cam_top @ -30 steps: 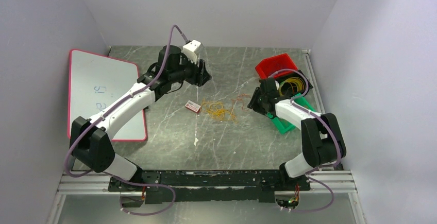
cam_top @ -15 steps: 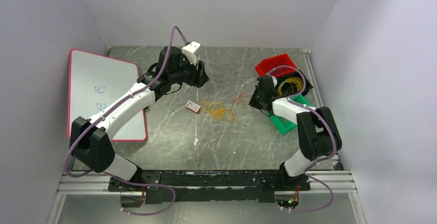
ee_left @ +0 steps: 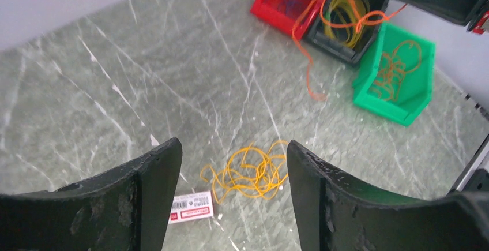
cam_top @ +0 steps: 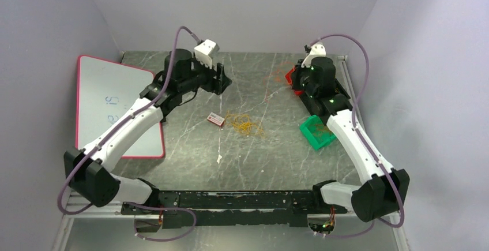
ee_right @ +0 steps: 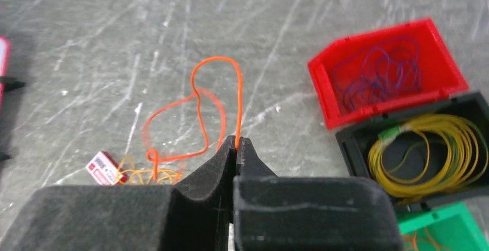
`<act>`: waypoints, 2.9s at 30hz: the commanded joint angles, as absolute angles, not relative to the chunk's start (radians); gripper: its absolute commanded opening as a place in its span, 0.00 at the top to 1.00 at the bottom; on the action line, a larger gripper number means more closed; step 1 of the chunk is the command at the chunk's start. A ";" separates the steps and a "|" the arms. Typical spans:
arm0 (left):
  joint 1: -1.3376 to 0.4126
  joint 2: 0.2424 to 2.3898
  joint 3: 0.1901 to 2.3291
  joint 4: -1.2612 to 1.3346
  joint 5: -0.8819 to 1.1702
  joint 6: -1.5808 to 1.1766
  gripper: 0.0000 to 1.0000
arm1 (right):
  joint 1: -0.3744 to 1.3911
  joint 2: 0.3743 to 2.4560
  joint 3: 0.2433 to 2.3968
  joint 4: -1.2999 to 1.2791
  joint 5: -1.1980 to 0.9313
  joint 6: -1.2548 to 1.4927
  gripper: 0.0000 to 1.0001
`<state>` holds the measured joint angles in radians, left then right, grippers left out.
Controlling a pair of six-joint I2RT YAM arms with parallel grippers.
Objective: Untangle the cables
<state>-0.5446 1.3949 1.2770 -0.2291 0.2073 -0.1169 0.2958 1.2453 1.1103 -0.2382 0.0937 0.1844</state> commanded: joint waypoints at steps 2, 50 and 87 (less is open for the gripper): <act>-0.537 1.284 1.313 -0.143 0.209 -0.099 0.26 | 0.302 1.193 1.182 -0.255 -0.108 0.071 1.00; -0.538 1.333 1.303 -0.008 0.520 -0.213 0.93 | 0.531 1.264 1.301 -0.197 -0.380 0.087 0.94; -0.538 1.299 1.401 -0.078 0.543 -0.219 0.93 | 0.531 1.240 0.896 0.371 -0.219 0.282 0.57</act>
